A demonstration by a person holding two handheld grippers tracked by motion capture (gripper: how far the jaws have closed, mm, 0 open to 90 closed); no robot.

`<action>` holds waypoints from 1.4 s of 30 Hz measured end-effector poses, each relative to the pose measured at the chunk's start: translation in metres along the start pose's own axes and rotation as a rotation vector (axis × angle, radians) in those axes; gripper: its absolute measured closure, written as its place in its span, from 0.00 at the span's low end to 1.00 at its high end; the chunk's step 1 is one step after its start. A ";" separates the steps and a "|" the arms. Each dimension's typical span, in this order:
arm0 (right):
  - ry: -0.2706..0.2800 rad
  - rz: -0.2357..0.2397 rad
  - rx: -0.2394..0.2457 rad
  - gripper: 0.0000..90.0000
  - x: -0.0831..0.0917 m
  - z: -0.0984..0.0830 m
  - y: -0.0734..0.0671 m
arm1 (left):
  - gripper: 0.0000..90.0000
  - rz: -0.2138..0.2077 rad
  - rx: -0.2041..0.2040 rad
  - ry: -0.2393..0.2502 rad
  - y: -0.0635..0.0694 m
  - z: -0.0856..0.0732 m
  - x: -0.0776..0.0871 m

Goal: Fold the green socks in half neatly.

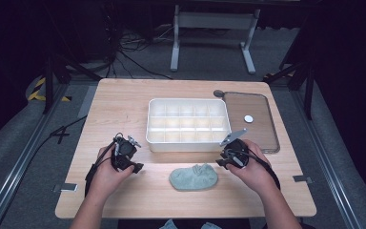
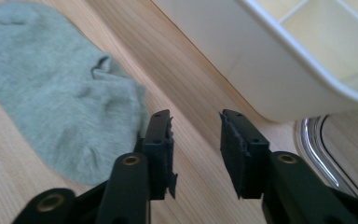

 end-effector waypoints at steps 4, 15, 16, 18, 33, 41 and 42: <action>0.065 -0.011 0.001 0.67 0.011 -0.001 -0.001 | 0.48 0.022 -0.060 -0.018 0.016 0.003 0.009; 0.117 0.040 -0.034 0.67 0.024 -0.012 -0.001 | 0.50 -0.018 -0.141 0.011 0.030 0.006 0.024; 0.132 0.057 -0.054 0.66 0.026 -0.012 -0.001 | 0.51 -0.042 -0.147 0.009 0.033 0.006 0.025; 0.143 0.110 -0.112 0.72 0.030 -0.014 -0.004 | 0.54 -0.092 -0.156 0.006 0.040 0.009 0.028; 0.131 0.159 -0.073 0.94 0.038 -0.013 -0.031 | 0.58 -0.148 -0.228 -0.020 0.080 0.024 0.020; 0.135 0.205 -0.037 0.99 0.028 -0.005 -0.056 | 0.79 -0.256 -0.295 0.000 0.101 0.031 0.012; 0.139 0.218 -0.033 0.99 0.027 -0.004 -0.059 | 0.80 -0.247 -0.304 0.013 0.101 0.033 0.011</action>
Point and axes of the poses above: each handheld gripper's, and its own axes: x roughly backward along the jaws, z roughly out of its top, y roughly to its right, the point moved 5 cm from there along -x, roughly forward along the jaws, and after that the axes turned 6 degrees about -z, right-handed, at the moved point
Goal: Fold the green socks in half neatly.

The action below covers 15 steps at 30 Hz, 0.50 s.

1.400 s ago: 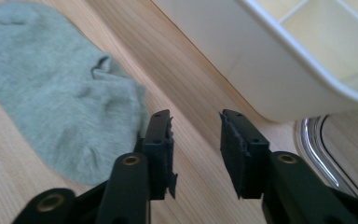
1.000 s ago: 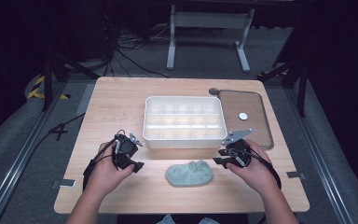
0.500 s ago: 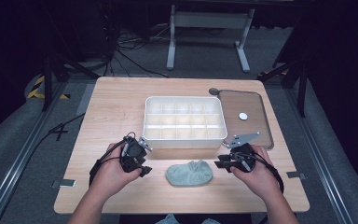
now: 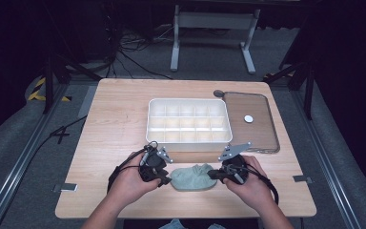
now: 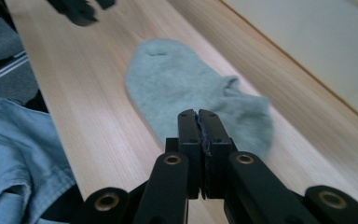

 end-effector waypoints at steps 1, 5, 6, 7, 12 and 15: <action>0.004 0.015 0.001 0.99 -0.004 0.001 -0.004 | 0.81 0.000 0.005 0.011 0.000 0.001 -0.001; 0.002 0.029 0.011 0.99 -0.019 0.003 -0.014 | 0.84 -0.006 0.011 0.050 0.002 0.005 -0.010; 0.000 0.032 0.012 0.99 -0.022 0.003 -0.016 | 0.84 -0.007 0.007 0.060 0.003 0.006 -0.013; 0.001 0.035 0.018 0.99 -0.026 0.003 -0.018 | 0.83 -0.007 0.007 0.060 0.003 0.006 -0.013; -0.018 0.039 0.040 0.99 -0.040 0.002 -0.026 | 0.86 -0.003 -0.008 0.121 0.006 0.012 -0.030; -0.024 0.041 0.052 0.99 -0.049 0.001 -0.031 | 0.92 -0.003 -0.021 0.081 0.006 0.011 -0.042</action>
Point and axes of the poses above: each handheld gripper's, and its own axes: x roughly backward along the jaws, z roughly out of its top, y roughly to its right, the point moved 5 cm from there along -x, roughly forward along the jaws, and after that the axes turned 6 degrees about -z, right-handed, at the moved point
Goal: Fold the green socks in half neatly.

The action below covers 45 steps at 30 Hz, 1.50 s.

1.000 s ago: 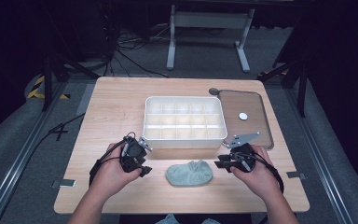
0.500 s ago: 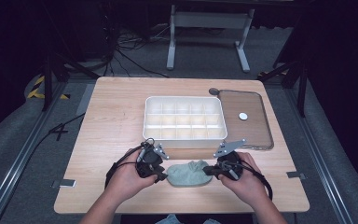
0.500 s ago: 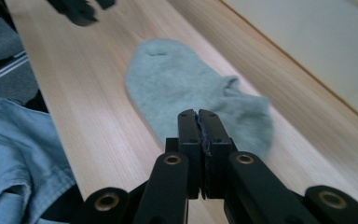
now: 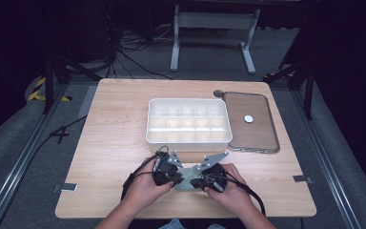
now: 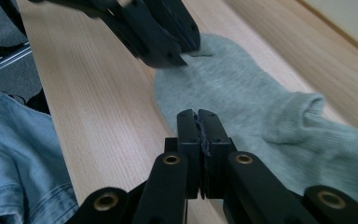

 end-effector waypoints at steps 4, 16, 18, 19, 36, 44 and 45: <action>-0.019 -0.022 0.023 0.99 -0.009 -0.002 -0.002 | 0.95 -0.014 0.010 -0.039 -0.001 -0.004 -0.009; -0.054 -0.027 0.041 1.00 -0.013 -0.009 -0.004 | 0.92 -0.041 0.004 -0.074 0.002 -0.008 -0.015; -0.058 -0.026 0.037 1.00 -0.011 -0.009 -0.004 | 0.88 -0.051 -0.002 -0.073 0.003 -0.007 -0.013; -0.051 -0.028 0.036 1.00 -0.010 -0.009 -0.004 | 0.86 -0.059 0.007 -0.062 0.004 -0.007 -0.011; -0.024 -0.071 -0.009 1.00 -0.003 0.004 0.009 | 0.74 -0.030 0.138 0.062 -0.004 -0.026 0.023; -0.050 -0.106 -0.040 1.00 -0.006 0.005 0.019 | 0.68 -0.037 0.254 0.095 -0.009 -0.036 0.012; -0.055 -0.105 -0.036 1.00 -0.006 0.005 0.019 | 0.68 -0.036 0.253 0.101 -0.008 -0.035 0.011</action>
Point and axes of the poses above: each handheld gripper's, and its own axes: x roughly backward along the jaws, z roughly out of its top, y roughly to its right, the point moved 5 cm from there along -x, roughly forward along the jaws, and after that the axes turned 6 degrees about -z, right-handed, at the moved point
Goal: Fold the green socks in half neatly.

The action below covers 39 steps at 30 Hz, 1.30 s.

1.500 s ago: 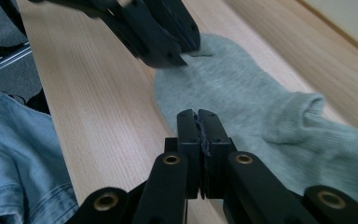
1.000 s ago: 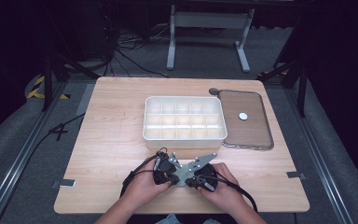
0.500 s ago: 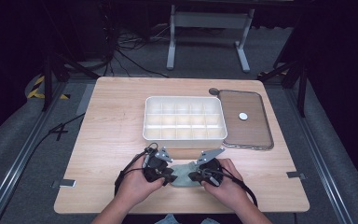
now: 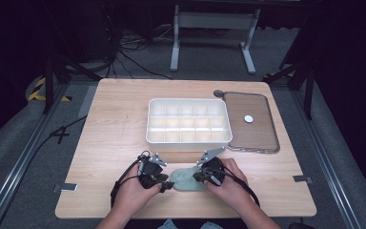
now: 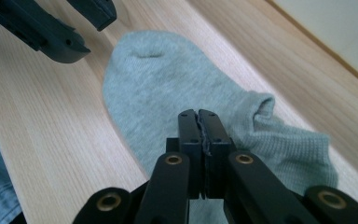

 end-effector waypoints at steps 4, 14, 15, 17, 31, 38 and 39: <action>0.007 -0.012 0.008 1.00 0.008 -0.002 0.001 | 0.65 0.010 0.005 0.001 0.003 0.003 -0.010; -0.033 -0.024 -0.073 0.99 0.020 -0.019 0.019 | 0.61 0.031 0.014 -0.028 0.001 0.007 -0.020; -0.037 -0.027 -0.075 0.99 0.020 -0.020 0.019 | 0.60 0.032 0.011 -0.024 0.001 0.007 -0.021; -0.076 -0.040 -0.067 0.98 0.014 -0.026 0.020 | 0.59 0.039 -0.001 -0.027 0.002 0.009 -0.022; -0.068 -0.044 -0.053 0.99 0.010 -0.030 0.020 | 0.59 0.125 -0.058 -0.052 0.009 0.011 -0.027; -0.078 -0.058 -0.033 0.99 0.010 -0.029 0.019 | 0.86 0.083 -0.030 -0.039 0.010 0.011 -0.029; -0.077 -0.062 -0.027 0.99 0.010 -0.028 0.019 | 0.87 0.084 -0.021 -0.041 0.011 0.011 -0.028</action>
Point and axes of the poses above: each handheld gripper's, and its own axes: x roughly backward along the jaws, z roughly out of its top, y roughly to its right, the point moved 5 cm from there along -x, roughly forward along the jaws, and after that the axes turned 6 degrees about -z, right-handed, at the moved point
